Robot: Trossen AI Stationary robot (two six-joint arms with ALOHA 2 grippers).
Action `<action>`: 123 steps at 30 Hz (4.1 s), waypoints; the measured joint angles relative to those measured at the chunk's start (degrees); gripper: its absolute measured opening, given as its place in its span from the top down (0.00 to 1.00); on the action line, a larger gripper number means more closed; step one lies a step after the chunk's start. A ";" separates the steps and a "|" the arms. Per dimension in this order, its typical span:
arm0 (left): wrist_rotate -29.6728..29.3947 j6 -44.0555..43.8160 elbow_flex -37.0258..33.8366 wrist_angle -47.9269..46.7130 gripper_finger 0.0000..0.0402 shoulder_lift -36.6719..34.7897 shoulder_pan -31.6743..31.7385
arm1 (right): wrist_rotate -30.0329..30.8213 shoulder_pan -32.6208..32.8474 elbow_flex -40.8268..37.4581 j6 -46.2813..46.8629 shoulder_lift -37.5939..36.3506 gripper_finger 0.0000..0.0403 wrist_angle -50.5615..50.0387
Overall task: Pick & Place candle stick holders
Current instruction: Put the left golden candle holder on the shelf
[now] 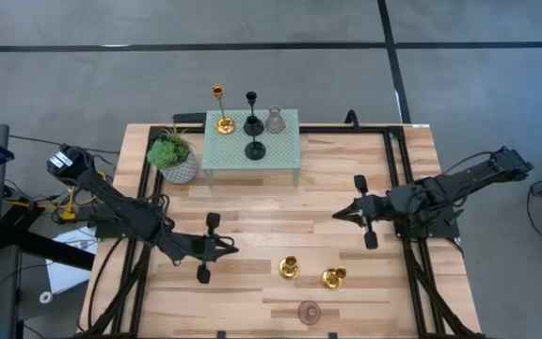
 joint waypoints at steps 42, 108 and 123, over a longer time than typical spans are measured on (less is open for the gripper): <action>22.32 -3.34 -6.44 26.09 0.98 14.16 12.49 | 0.56 -0.12 -0.84 3.68 1.12 1.00 0.26; 40.24 -9.44 13.06 44.18 0.51 46.88 20.90 | 3.80 -0.12 -0.84 4.71 1.11 1.00 3.30; 37.94 -9.24 15.51 39.45 0.54 46.88 20.36 | 3.80 -0.12 -0.84 4.71 1.11 1.00 3.28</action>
